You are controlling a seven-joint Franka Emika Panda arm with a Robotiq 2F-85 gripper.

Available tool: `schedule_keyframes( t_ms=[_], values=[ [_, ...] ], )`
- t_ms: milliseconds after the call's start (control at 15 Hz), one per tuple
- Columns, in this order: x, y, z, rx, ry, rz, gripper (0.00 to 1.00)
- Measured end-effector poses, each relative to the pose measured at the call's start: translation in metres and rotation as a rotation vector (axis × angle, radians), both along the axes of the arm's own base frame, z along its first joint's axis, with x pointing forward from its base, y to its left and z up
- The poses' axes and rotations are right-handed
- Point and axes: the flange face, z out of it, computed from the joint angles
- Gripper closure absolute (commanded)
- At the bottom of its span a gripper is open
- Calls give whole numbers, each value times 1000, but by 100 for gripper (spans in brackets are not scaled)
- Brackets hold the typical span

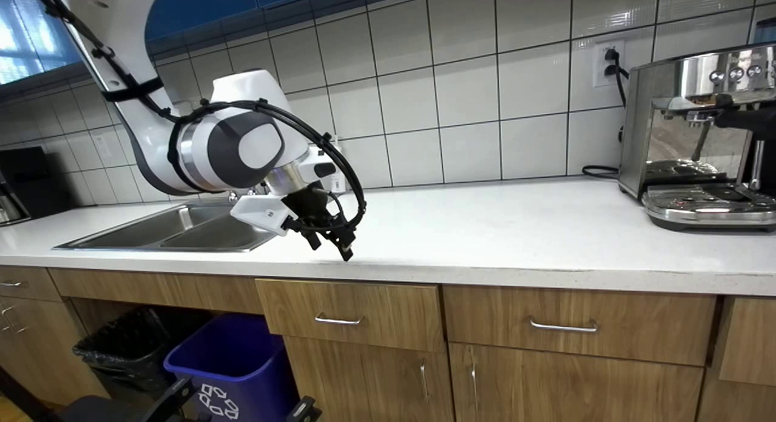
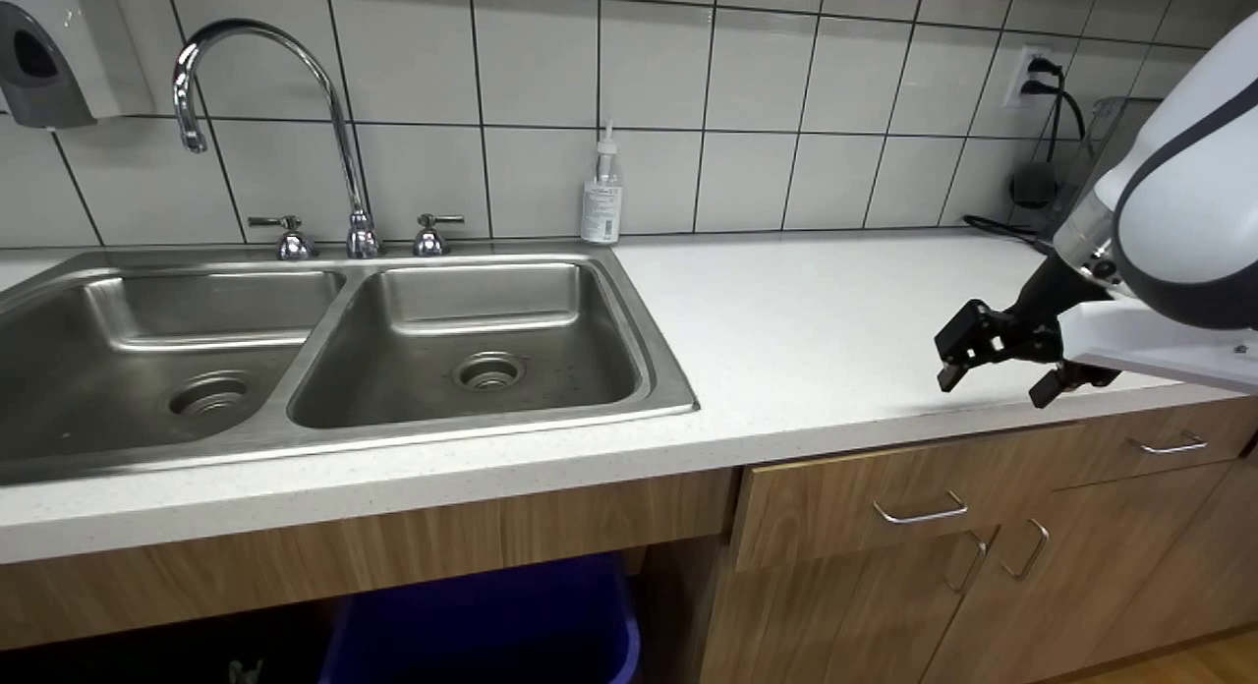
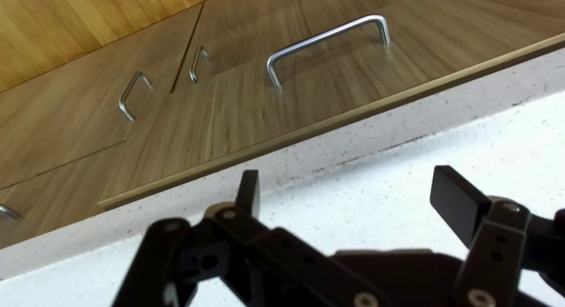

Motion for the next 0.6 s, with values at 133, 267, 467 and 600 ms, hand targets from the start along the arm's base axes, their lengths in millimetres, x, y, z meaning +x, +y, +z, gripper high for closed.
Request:
schedule_keyframes(
  t_ms=[133,267,467,600],
  values=[
    [-2,-1,8,5,-14,3,0],
    [-2,-3,15,9,-27,1,0],
    [0,-7,27,15,-53,-7,0],
    [1,-7,36,22,-71,-8,0]
  ],
)
